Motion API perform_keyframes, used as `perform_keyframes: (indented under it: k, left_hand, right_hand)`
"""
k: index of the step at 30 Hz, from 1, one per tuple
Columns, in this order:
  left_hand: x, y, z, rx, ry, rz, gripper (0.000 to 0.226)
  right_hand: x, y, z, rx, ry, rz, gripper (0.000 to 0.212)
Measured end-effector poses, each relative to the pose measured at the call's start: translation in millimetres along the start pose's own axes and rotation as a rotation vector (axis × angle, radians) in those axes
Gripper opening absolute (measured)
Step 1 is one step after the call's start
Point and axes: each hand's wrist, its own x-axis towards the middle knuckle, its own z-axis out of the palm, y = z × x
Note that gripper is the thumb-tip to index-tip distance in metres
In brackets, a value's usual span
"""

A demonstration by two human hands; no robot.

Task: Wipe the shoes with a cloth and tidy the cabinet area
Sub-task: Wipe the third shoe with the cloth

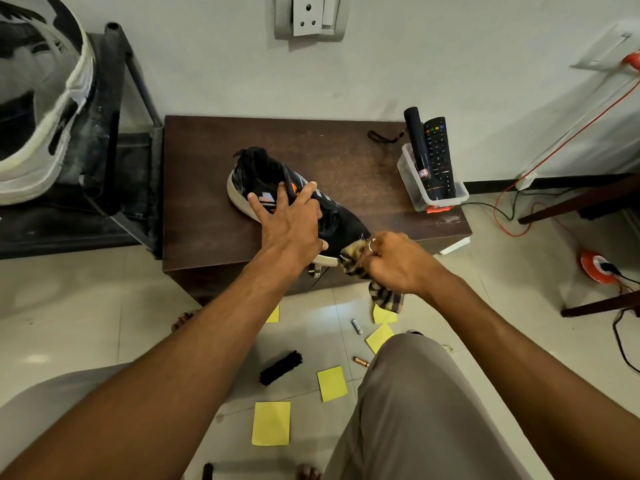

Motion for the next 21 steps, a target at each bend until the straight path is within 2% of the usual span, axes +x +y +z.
perform_keyframes:
  k: [2,4,6,7,12,15,17,18,19,21]
  left_hand:
    - [0.9,-1.4,-0.3,-0.009,-0.012,-0.003,0.048]
    - [1.8,-2.2,-0.1,-0.007,-0.017,-0.006,0.048]
    - [1.8,-1.5,-0.2,-0.003,-0.021,-0.008,0.047]
    - [1.6,-0.9,0.0,-0.002,-0.017,-0.008,0.047]
    - [-0.8,1.8,2.4,0.029,0.022,0.002,0.047]
    - [-0.3,1.9,4.5,0.044,0.029,0.014,0.048]
    - [1.4,-1.6,5.2,0.026,0.017,0.024,0.046]
    - [2.3,-4.0,5.6,0.004,0.012,0.028,0.045]
    - [3.4,-6.0,6.2,-0.019,0.009,0.032,0.044]
    - [5.1,-8.4,8.2,-0.036,0.013,0.034,0.044]
  right_hand:
    - [6.6,1.6,-3.9,0.108,0.041,-0.059,0.014]
    - [17.1,1.2,-6.0,0.180,0.195,-0.118,0.020]
    - [28.1,-1.0,-2.9,0.041,0.312,-0.151,0.024]
    - [31.2,-2.6,-0.1,-0.040,0.317,-0.148,0.025]
    - [22.7,-11.3,8.2,-0.154,0.187,-0.089,0.024]
    - [15.3,-18.0,-2.9,-0.093,0.023,-0.004,0.012]
    - [17.2,-18.2,-16.5,-0.005,-0.077,0.006,0.017]
    - [20.1,-16.5,-20.6,0.080,-0.072,0.009,0.020]
    - [24.6,-13.7,-22.0,0.172,-0.006,0.006,0.020]
    - [35.5,-6.1,-15.4,0.267,0.236,-0.029,0.016]
